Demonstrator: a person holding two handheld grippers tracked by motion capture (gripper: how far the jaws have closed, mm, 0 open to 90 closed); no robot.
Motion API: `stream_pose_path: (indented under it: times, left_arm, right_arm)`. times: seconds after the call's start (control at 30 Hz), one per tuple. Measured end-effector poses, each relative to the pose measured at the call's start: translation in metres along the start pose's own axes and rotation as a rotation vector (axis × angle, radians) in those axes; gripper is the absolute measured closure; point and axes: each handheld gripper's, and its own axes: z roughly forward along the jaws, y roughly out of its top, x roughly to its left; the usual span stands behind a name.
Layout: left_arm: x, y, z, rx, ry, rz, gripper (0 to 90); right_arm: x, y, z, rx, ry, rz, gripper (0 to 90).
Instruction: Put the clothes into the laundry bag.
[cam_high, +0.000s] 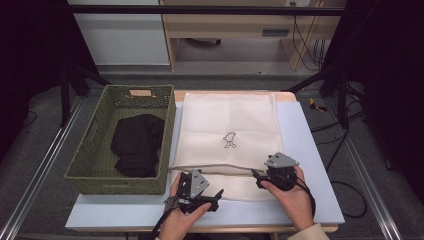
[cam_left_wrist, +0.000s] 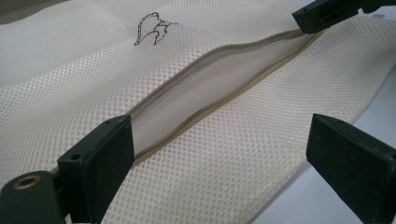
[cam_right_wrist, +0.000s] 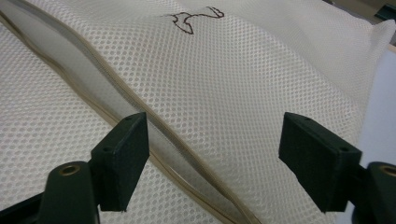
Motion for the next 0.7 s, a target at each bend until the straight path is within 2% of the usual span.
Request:
stream_pose_path:
  times: [0.1, 0.13, 0.33, 0.4, 0.5, 0.6, 0.7]
  left_arm:
    - [0.001, -0.002, 0.0, 0.015, -0.008, 0.001, 9.6]
    - [0.002, -0.004, -0.002, 0.037, -0.002, 0.015, 10.7]
    - [0.007, -0.003, -0.007, 0.02, 0.01, 0.01, 10.9]
    - [0.009, -0.004, -0.008, 0.017, 0.014, 0.009, 10.7]
    - [0.009, -0.006, -0.01, 0.017, 0.033, 0.012, 10.8]
    - [0.009, -0.005, -0.013, 0.01, 0.027, 0.003, 10.9]
    - [0.009, -0.004, -0.016, -0.001, 0.029, -0.005, 10.9]
  right_arm:
    - [0.001, 0.0, 0.001, 0.006, -0.006, -0.001, 26.0]
    - [0.002, 0.0, 0.0, 0.012, -0.003, -0.004, 27.7]
    - [0.006, 0.005, -0.004, 0.025, -0.025, -0.035, 28.9]
    - [0.007, 0.009, -0.005, 0.013, -0.017, -0.048, 30.4]
    - [0.011, 0.016, -0.007, 0.018, -0.01, -0.093, 35.9]
    - [0.015, 0.024, -0.006, 0.035, 0.001, -0.129, 41.6]
    - [0.015, 0.035, -0.005, 0.045, 0.045, -0.16, 46.1]
